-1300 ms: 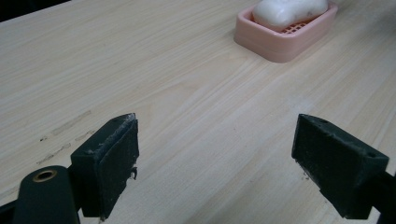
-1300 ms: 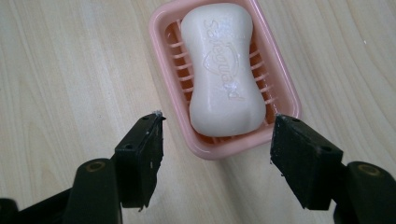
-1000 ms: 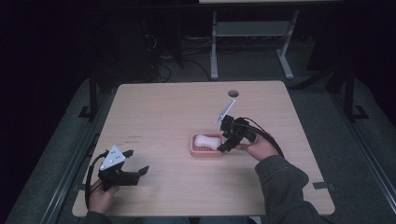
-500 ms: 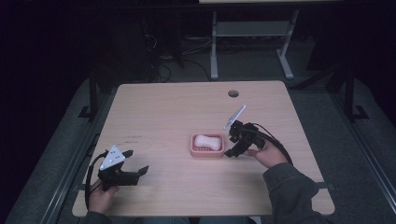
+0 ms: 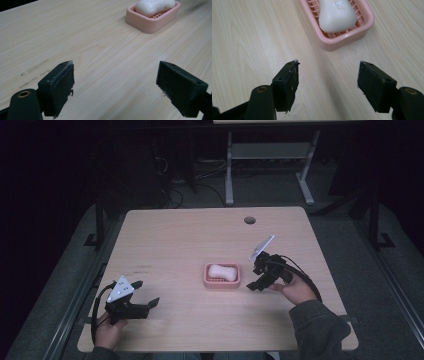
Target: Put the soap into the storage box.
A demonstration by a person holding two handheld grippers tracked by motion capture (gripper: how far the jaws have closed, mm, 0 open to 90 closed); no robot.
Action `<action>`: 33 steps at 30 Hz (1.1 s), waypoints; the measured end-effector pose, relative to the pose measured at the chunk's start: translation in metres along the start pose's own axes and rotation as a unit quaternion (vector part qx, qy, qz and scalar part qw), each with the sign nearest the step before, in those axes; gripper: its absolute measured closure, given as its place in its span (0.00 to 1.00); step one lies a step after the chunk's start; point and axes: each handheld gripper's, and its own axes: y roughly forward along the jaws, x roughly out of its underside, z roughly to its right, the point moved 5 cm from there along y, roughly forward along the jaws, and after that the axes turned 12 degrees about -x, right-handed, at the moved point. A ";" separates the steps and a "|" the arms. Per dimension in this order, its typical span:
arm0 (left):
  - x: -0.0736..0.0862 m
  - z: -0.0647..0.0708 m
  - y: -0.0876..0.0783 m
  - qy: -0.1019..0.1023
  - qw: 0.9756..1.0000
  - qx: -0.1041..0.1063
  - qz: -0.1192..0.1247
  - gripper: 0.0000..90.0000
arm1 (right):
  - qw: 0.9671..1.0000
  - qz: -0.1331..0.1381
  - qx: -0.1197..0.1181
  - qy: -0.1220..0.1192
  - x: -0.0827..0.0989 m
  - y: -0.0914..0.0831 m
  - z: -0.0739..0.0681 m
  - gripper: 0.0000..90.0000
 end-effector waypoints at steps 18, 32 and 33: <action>0.000 0.000 0.000 -0.002 1.000 -0.002 0.002 0.16 | 1.000 0.015 0.008 0.023 0.037 -0.010 -0.002 0.36; 0.000 0.000 0.000 0.000 1.000 -0.003 0.002 0.16 | 0.999 0.022 0.014 0.040 0.063 -0.013 -0.007 0.36; 0.000 0.000 0.000 0.001 1.000 -0.003 0.002 0.16 | 0.999 0.022 0.014 0.043 0.065 -0.013 -0.008 0.36</action>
